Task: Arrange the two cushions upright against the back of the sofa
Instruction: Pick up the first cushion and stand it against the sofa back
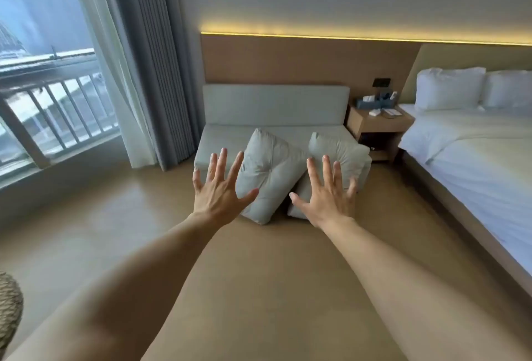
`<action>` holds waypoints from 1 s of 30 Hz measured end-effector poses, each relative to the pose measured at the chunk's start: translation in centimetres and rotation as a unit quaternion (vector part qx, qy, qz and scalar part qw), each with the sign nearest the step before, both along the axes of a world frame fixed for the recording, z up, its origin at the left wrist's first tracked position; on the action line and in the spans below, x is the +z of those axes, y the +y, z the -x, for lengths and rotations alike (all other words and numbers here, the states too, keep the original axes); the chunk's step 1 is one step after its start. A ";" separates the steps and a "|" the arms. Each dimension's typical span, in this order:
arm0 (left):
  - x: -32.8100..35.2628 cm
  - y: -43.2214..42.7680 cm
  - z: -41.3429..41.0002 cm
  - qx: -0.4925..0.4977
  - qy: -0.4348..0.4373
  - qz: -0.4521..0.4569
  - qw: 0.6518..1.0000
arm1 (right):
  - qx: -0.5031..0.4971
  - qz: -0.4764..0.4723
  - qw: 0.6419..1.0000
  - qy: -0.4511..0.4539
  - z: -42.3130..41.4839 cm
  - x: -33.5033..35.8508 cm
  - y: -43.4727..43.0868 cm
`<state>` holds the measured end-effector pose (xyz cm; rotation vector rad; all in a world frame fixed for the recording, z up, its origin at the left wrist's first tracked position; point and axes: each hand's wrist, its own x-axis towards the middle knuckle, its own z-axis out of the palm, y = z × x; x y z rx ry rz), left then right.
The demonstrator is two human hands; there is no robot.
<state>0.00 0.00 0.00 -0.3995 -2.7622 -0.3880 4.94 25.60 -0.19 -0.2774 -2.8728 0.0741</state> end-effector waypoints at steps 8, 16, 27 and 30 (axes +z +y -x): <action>-2.0 0.9 5.1 0.017 -0.017 0.000 1.000 | 0.002 -0.001 1.000 -0.024 5.3 -1.7 2.3; -5.5 2.1 17.0 0.028 -0.028 -0.028 0.999 | 0.042 -0.014 0.998 -0.045 17.5 -4.5 2.3; -13.5 3.0 43.2 0.048 -0.125 -0.069 0.989 | 0.069 -0.030 0.989 -0.123 46.1 -9.4 1.6; -13.8 3.1 47.7 0.052 -0.152 -0.069 0.985 | 0.078 -0.033 0.987 -0.140 51.4 -9.6 1.6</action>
